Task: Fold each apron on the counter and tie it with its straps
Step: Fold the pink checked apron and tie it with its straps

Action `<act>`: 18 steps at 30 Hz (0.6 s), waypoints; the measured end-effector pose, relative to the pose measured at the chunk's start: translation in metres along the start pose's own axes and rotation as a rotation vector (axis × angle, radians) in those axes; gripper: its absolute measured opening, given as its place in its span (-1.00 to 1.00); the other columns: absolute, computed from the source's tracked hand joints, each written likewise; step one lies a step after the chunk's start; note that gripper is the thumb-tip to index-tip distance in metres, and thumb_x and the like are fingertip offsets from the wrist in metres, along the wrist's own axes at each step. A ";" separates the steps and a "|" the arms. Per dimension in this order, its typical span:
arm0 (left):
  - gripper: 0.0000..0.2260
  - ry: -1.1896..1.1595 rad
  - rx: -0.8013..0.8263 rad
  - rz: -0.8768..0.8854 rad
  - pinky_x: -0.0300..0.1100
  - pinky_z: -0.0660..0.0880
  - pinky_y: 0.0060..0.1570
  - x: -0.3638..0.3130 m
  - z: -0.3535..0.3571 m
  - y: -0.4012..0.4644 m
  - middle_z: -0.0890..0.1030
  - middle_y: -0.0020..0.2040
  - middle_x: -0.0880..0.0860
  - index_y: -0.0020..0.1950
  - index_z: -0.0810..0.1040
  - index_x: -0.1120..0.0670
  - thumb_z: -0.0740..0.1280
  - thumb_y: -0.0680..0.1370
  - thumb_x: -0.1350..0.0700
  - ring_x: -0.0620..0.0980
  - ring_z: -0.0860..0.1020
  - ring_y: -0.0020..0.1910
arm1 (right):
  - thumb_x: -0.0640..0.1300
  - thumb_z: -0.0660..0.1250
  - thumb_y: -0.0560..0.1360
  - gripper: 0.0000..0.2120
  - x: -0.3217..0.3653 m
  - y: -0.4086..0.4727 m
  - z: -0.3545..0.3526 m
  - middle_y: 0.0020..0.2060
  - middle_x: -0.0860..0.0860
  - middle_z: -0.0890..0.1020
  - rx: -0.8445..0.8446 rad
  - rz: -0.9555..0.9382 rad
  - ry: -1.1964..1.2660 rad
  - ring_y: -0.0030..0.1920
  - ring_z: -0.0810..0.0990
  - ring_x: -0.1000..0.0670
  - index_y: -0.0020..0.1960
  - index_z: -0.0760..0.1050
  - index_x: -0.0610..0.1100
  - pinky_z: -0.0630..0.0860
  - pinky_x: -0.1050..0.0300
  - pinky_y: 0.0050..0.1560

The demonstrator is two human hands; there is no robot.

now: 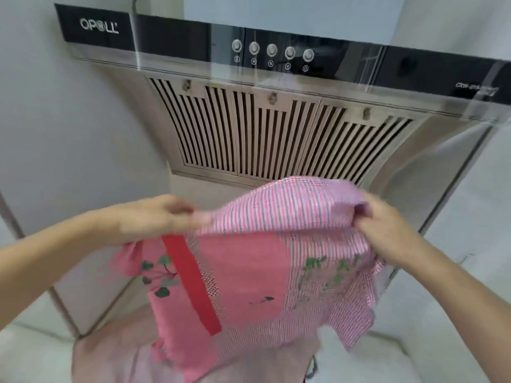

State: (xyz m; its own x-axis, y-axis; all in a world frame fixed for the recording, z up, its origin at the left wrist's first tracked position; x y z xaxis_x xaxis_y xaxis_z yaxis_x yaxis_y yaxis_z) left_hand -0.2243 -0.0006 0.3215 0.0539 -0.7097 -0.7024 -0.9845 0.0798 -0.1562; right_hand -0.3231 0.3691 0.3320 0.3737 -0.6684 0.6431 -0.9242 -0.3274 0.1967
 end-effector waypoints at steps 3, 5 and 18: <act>-0.55 0.186 0.738 -0.090 -0.14 0.60 0.09 0.027 0.044 -0.021 0.73 0.00 -0.13 0.04 0.70 -0.10 0.61 0.31 -0.33 -0.13 0.66 -0.03 | 0.17 0.47 0.49 -0.55 -0.023 -0.041 0.052 0.22 0.09 0.71 0.818 0.269 0.144 0.25 0.67 0.05 0.32 0.57 0.02 0.54 0.08 0.30; -0.88 0.152 0.990 -0.192 -0.18 0.57 0.00 0.043 0.055 -0.028 0.73 -0.10 -0.11 -0.08 0.73 -0.09 0.61 0.46 -0.03 -0.16 0.63 -0.13 | -0.16 0.49 0.56 -0.71 -0.044 -0.066 0.073 0.14 0.04 0.75 1.168 0.356 0.064 0.16 0.71 0.06 0.26 0.60 -0.15 0.58 0.13 0.22; -0.75 0.758 -0.798 0.319 -0.01 0.36 -0.28 -0.018 -0.046 0.051 0.57 -0.06 0.07 0.06 0.45 0.05 0.47 0.48 0.09 0.27 0.60 -0.09 | -0.33 0.34 0.45 -0.67 -0.016 0.072 0.017 -0.19 0.10 0.60 -0.261 -0.160 -0.256 -0.07 0.56 0.02 -0.01 0.47 0.10 0.36 0.14 -0.13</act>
State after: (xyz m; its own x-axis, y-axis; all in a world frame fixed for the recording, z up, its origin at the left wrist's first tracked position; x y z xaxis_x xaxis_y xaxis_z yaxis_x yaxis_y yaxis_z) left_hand -0.2836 -0.0157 0.3582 -0.0651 -0.9978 0.0106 -0.7749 0.0572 0.6295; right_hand -0.3942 0.3450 0.3230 0.4916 -0.7786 0.3901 -0.8294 -0.2820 0.4823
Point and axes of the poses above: each hand's wrist, its own y-axis towards the middle knuckle, its own z-axis out of the palm, x = y × z, the point moved 6 cm from there along y, towards the middle knuckle
